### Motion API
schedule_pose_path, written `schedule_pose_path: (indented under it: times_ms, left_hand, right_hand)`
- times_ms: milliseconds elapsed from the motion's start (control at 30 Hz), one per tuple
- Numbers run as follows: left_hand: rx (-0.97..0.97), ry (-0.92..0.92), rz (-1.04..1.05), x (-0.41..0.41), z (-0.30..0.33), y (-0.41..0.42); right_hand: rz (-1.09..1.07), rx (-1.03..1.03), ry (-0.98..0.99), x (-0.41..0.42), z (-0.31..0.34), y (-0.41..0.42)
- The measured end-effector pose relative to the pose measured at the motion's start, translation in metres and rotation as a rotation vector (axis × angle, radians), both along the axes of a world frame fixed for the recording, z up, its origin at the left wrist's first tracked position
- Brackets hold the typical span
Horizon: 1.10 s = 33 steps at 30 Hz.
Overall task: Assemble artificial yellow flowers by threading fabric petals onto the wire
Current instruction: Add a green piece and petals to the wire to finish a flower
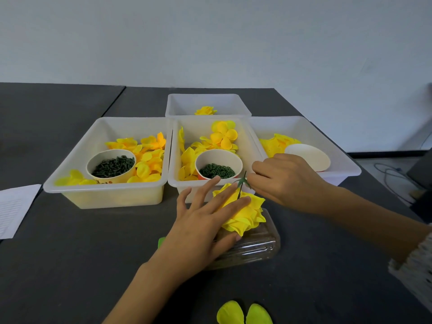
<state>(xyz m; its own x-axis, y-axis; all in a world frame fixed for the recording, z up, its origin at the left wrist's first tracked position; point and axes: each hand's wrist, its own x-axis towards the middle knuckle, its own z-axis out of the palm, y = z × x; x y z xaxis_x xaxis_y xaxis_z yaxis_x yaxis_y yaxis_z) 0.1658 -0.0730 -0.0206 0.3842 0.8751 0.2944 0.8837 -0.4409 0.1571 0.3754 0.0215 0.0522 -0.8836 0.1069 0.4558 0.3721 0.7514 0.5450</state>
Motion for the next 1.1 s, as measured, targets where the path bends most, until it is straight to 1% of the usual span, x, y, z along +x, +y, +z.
schedule_pose_path:
  times_ms: [67,100,133,167,233,267,300,367,433,533,667,833,900,1000,1100]
  left_hand:
    - [-0.001,0.005,-0.003,-0.001,-0.001,0.0]
    - [0.002,0.01,-0.005,-0.001,-0.001,0.0]
    - [0.004,0.015,-0.005,-0.001,-0.001,0.001]
    - [0.006,0.016,-0.005,-0.001,-0.001,0.001]
    - [0.009,0.015,-0.003,-0.001,-0.001,0.001]
    - [0.01,0.018,-0.003,-0.001,-0.001,0.001]
    - [0.01,0.022,-0.004,-0.001,0.0,0.001]
    - [0.009,0.025,-0.007,-0.001,0.0,0.002]
    - [-0.005,0.028,-0.011,-0.002,0.001,0.001]
    - [-0.019,0.038,-0.017,-0.003,0.002,0.0]
    - [-0.004,0.01,-0.062,-0.006,0.004,-0.001]
    - [-0.038,-0.138,-0.14,-0.01,0.003,-0.006]
    - [-0.033,-0.126,-0.132,-0.01,0.001,-0.009]
    - [-0.021,-0.102,-0.118,-0.009,0.0,-0.009]
    - [-0.039,-0.175,-0.143,-0.008,0.0,-0.01]
  right_hand:
    - [-0.014,-0.118,-0.041,0.002,0.001,-0.001]
    - [-0.044,-0.213,-0.019,0.003,0.003,-0.002]
    - [-0.08,-0.33,0.046,0.003,0.004,-0.002]
    - [-0.117,-0.473,0.146,0.003,0.005,-0.003]
    - [-0.154,-0.834,0.347,0.0,0.006,-0.002]
    - [-0.139,-1.02,0.42,-0.004,0.005,-0.002]
    - [-0.122,-1.158,0.465,-0.008,0.004,-0.002]
    - [-0.118,-1.316,0.49,-0.017,0.001,-0.003]
    - [-0.147,-1.409,0.493,-0.023,-0.005,-0.005]
    - [-0.185,-1.454,0.483,-0.027,-0.012,-0.009]
    - [-0.251,-1.448,0.48,-0.028,-0.011,-0.008]
    - [-0.296,-1.405,0.479,-0.031,-0.009,-0.012]
    - [-0.331,-1.38,0.543,-0.032,-0.014,-0.017]
    - [-0.361,-1.337,0.743,-0.036,-0.027,-0.027]
    - [-0.334,-1.31,0.899,-0.04,-0.037,-0.038]
